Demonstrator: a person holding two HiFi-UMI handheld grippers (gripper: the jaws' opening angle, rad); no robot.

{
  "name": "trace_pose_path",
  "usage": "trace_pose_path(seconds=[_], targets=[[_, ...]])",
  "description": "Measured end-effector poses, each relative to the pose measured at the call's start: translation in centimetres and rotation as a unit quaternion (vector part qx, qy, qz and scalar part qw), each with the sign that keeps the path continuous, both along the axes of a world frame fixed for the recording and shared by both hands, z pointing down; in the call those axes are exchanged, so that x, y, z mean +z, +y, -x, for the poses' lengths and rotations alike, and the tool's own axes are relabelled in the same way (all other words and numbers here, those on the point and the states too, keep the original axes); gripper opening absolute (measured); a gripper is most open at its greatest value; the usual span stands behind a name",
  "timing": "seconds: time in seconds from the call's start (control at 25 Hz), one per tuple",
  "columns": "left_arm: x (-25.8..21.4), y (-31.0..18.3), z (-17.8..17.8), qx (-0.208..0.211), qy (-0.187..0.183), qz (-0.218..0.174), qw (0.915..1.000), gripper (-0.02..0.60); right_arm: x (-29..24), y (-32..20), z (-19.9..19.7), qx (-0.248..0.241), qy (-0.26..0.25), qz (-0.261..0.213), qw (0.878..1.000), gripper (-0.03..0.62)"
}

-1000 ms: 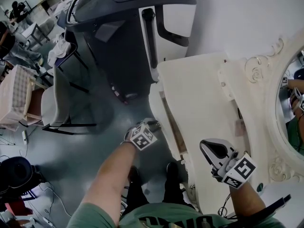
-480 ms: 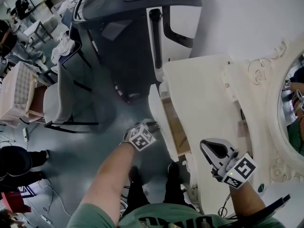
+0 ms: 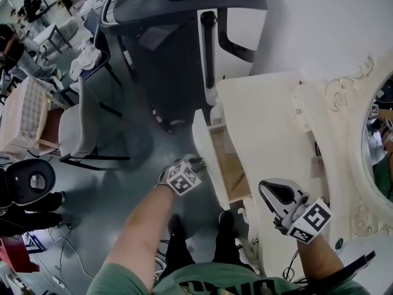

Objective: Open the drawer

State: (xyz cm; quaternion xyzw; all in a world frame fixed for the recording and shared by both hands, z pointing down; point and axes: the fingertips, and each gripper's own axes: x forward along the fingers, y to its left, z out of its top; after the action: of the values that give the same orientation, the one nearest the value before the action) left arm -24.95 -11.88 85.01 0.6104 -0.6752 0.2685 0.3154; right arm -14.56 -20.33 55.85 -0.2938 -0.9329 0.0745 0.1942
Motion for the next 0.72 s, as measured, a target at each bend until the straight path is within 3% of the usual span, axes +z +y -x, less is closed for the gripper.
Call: trace_pose_path(seconds=[0.72], targets=[[0.0, 4.0, 0.4, -0.014, -0.001, 0.006, 0.9999, 0.132, 0.0, 2.8, 1.0, -0.017, -0.003, 0.003, 1.000, 0.011]])
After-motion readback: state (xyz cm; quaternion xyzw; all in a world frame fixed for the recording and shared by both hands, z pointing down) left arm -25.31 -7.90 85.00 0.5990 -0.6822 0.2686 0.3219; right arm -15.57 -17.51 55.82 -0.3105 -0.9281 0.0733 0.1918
